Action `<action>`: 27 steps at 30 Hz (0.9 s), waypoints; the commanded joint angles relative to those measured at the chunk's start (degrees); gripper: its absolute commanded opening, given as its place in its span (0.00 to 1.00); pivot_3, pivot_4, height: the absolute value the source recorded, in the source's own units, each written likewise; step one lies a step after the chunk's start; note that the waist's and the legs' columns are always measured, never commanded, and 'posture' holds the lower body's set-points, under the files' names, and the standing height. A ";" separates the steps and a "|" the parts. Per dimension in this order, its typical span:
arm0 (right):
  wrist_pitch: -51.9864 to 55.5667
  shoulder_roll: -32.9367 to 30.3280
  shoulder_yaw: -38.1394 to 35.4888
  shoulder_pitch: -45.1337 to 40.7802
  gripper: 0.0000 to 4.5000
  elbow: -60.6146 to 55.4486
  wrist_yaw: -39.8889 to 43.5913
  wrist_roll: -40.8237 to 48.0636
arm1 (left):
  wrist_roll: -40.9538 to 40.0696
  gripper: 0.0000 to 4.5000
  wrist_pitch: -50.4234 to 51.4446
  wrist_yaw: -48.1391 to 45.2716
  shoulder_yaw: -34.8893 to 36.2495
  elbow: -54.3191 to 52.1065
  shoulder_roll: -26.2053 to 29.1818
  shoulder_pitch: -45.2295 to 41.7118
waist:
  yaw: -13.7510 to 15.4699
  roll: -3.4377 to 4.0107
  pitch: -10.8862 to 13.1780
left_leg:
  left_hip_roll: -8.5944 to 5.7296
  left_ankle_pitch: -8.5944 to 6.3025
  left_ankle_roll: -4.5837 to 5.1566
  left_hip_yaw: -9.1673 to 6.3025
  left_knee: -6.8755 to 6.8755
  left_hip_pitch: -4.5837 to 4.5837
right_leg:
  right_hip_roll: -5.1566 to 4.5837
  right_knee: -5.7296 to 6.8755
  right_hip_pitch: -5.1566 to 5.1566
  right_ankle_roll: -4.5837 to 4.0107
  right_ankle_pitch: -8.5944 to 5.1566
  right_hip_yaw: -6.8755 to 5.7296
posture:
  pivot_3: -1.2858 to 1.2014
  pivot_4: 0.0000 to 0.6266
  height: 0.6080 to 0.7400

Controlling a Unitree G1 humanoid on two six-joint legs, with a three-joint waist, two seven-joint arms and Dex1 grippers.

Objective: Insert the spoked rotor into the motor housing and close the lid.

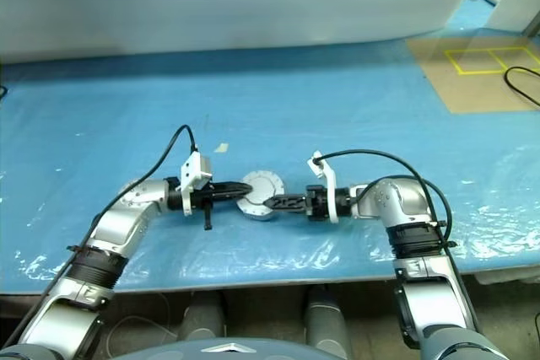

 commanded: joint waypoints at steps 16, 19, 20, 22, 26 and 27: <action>-4.16 4.38 -9.22 -1.47 0.39 4.58 -5.96 2.27 | 1.34 0.00 0.02 0.20 -1.13 0.63 0.33 0.76 | 0.00 0.07 0.04 | 0.00 0.00 0.00 0.02 -0.02 0.00 | -0.01 0.00 -0.03 0.00 0.00 0.00 | 0.52 0.24 1.00; -3.33 4.55 -10.16 -1.66 0.31 4.94 -6.22 3.35 | 1.37 0.00 -0.07 0.13 -1.16 0.75 0.24 0.64 | 0.00 0.08 0.04 | -0.01 0.00 0.00 0.02 -0.01 0.00 | -0.01 0.01 -0.02 0.00 0.00 -0.01 | 0.52 0.24 1.00; -2.94 4.69 -10.62 -1.80 0.25 5.13 -6.40 3.73 | 1.38 0.00 -0.13 0.10 -1.15 0.78 0.24 0.64 | 0.00 0.09 0.05 | 0.00 0.00 0.00 0.02 -0.01 0.00 | 0.00 0.01 -0.02 0.00 0.00 0.00 | 0.52 0.24 1.00; -2.17 4.98 -11.51 -2.16 0.24 5.60 -6.72 4.40 | 1.36 0.00 -0.17 0.08 -1.11 0.73 0.28 0.72 | 0.00 0.10 0.05 | 0.00 0.00 0.00 0.03 -0.02 0.01 | -0.01 0.01 -0.02 0.00 0.00 0.00 | 0.52 0.24 1.00; -1.67 5.19 -11.28 -2.20 0.24 5.29 -6.93 4.34 | 1.37 0.00 -0.14 0.07 -1.08 0.48 0.46 0.96 | 0.00 0.11 0.06 | 0.00 0.00 0.00 0.03 -0.02 -0.05 | -0.01 -0.01 -0.07 0.00 0.00 0.00 | 0.52 0.24 1.00; -1.60 5.26 -11.22 -2.11 0.24 5.12 -6.93 4.36 | 1.34 0.00 -0.09 0.09 -1.04 0.40 0.48 0.96 | 0.00 0.11 0.06 | 0.00 0.00 -0.01 0.03 -0.03 -0.05 | -0.01 -0.01 -0.07 0.00 0.00 -0.01 | 0.52 0.24 1.00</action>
